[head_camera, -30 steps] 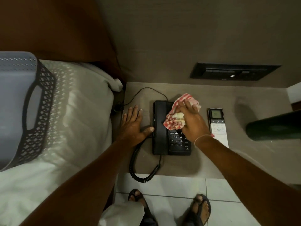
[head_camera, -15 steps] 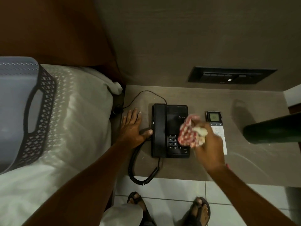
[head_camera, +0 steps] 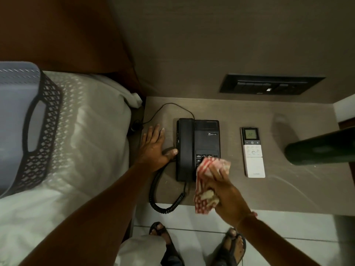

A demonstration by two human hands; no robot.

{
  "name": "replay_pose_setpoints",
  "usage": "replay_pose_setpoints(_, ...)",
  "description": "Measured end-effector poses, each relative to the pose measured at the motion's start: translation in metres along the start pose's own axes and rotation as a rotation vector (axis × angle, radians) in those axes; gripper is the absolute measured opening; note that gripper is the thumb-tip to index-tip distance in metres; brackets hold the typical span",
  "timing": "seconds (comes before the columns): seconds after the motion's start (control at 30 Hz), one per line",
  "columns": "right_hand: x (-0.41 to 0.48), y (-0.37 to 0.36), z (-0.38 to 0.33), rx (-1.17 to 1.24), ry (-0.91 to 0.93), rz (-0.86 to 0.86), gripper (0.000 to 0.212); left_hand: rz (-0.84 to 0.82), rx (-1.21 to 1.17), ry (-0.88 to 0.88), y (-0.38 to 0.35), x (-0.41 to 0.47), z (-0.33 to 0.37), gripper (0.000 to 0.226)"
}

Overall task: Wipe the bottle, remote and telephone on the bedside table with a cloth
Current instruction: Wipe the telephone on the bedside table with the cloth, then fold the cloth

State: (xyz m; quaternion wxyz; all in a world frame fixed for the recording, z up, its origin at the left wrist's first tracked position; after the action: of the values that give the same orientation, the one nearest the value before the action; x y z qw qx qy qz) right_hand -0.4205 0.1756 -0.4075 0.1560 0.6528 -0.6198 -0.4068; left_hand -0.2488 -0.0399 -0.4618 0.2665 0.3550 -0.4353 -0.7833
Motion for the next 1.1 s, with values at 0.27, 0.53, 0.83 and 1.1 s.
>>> replay_pose_setpoints(0.27,-0.042,-0.009,-0.011,0.149,-0.084,0.11,0.05,-0.012,-0.096,0.122,0.009,-0.015,0.012,0.097)
replay_pose_setpoints(0.53,-0.013,0.079,-0.073,0.908,-0.43,0.238,0.032,-0.005,-0.811,0.197,0.053,-0.102,0.08,0.059)
replay_pose_setpoints(0.83,0.017,0.113,-0.204,0.907,-0.476,0.011,0.025,0.187,-1.206,0.191,0.175,-0.201,0.064,0.007)
replay_pose_setpoints(1.1,0.082,0.11,-0.376,0.655,-0.154,0.006,0.037,0.511,-0.884,0.325,0.292,-0.256,-0.048,0.018)
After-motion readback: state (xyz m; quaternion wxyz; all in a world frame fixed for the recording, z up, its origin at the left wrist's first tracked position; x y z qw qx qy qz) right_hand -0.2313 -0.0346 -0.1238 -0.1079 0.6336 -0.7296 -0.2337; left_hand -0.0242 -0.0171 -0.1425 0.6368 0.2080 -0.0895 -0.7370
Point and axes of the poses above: each hand's wrist, its own x-axis towards the middle knuckle, its own y-axis out of the back of the hand, z = x × y, the point moved 4 cm from there along x, towards the middle knuckle, and after that the axes turned 5 degrees about -y, right-handed, at the moved point
